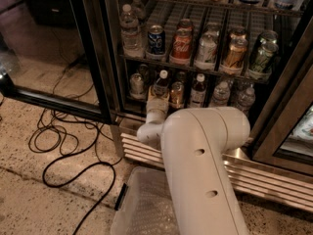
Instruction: Pick blue plastic bottle from bottom shelf of fridge
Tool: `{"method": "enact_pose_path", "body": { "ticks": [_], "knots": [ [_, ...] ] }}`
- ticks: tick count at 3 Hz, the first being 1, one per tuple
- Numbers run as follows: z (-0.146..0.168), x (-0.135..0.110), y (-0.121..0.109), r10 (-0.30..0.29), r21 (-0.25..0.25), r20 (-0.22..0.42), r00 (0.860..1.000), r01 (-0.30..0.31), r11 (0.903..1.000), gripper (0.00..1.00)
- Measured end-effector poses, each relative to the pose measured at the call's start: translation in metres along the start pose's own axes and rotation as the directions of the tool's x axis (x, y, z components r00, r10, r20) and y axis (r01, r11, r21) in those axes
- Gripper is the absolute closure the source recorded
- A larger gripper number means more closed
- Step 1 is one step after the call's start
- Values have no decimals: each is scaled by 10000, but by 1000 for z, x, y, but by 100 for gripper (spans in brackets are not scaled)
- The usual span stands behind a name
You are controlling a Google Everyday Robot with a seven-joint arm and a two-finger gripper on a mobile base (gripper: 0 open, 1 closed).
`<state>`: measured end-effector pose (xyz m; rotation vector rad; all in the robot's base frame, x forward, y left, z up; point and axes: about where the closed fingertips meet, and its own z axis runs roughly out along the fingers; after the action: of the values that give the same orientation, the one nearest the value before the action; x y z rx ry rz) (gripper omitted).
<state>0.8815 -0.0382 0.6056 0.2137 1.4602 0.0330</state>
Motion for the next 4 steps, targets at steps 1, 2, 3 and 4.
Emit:
{"method": "enact_pose_path", "body": {
  "ticks": [1,2,3,4],
  "knots": [
    [-2,-1,0,286,54,-97,9995,-286,9996,100],
    [-3,-4,0,556,81,-173,9983,-555,9984,100],
    [-6,-7,1,799,86,-207,9966,-797,9968,100],
    [-8,-12,2,1066,95,-239,9940,-1064,9943,100]
  ]
}}
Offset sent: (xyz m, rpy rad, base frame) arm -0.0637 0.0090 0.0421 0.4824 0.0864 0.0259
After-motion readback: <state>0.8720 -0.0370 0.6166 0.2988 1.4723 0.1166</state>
